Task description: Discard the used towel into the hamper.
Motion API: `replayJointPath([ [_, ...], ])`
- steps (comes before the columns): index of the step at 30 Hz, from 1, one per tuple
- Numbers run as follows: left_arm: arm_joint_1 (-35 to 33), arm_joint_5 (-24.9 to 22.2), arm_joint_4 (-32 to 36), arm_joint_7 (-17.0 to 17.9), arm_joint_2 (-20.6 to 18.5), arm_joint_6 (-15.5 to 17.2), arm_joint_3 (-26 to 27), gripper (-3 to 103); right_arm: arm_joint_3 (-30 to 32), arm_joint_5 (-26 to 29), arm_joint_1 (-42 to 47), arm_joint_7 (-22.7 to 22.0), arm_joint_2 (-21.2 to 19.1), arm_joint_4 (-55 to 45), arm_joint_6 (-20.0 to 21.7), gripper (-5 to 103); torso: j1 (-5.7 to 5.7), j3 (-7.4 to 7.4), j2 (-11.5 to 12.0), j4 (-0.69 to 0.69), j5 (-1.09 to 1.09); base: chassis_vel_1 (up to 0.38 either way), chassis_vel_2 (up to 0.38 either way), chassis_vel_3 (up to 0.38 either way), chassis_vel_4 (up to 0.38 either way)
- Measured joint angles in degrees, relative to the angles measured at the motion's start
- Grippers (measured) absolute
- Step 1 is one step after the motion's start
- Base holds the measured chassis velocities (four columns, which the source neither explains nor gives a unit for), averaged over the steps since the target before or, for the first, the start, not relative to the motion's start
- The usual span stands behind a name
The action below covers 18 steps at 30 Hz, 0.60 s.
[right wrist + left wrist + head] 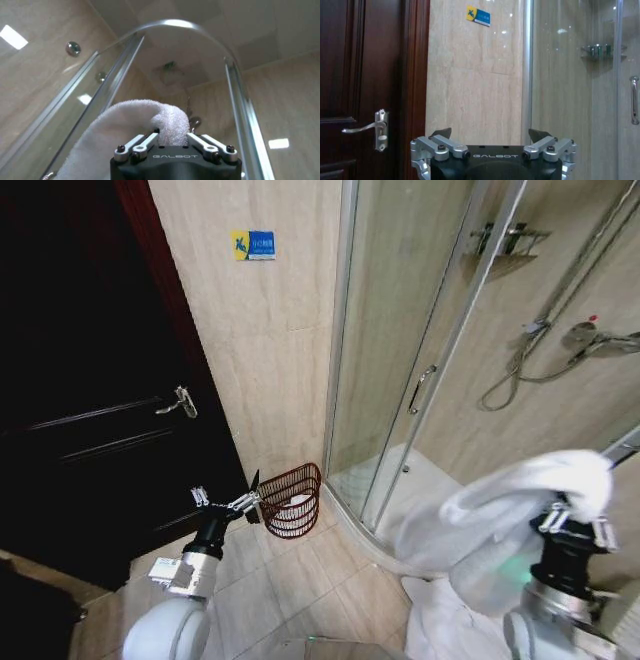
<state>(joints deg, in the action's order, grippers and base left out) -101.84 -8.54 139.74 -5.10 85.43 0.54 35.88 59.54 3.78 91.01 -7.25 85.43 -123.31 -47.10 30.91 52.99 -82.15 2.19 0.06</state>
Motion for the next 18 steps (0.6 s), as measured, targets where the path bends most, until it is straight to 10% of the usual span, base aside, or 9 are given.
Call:
replayJointPath([
  [18,0.0,0.0,0.0,0.0,0.01,0.0,0.0,100,3.82,13.27,-2.11,-1.59,-7.46,-18.01,11.22,11,-0.01,-0.01,-0.01,0.0,-0.06,0.0,0.0,0.0,0.0],
])
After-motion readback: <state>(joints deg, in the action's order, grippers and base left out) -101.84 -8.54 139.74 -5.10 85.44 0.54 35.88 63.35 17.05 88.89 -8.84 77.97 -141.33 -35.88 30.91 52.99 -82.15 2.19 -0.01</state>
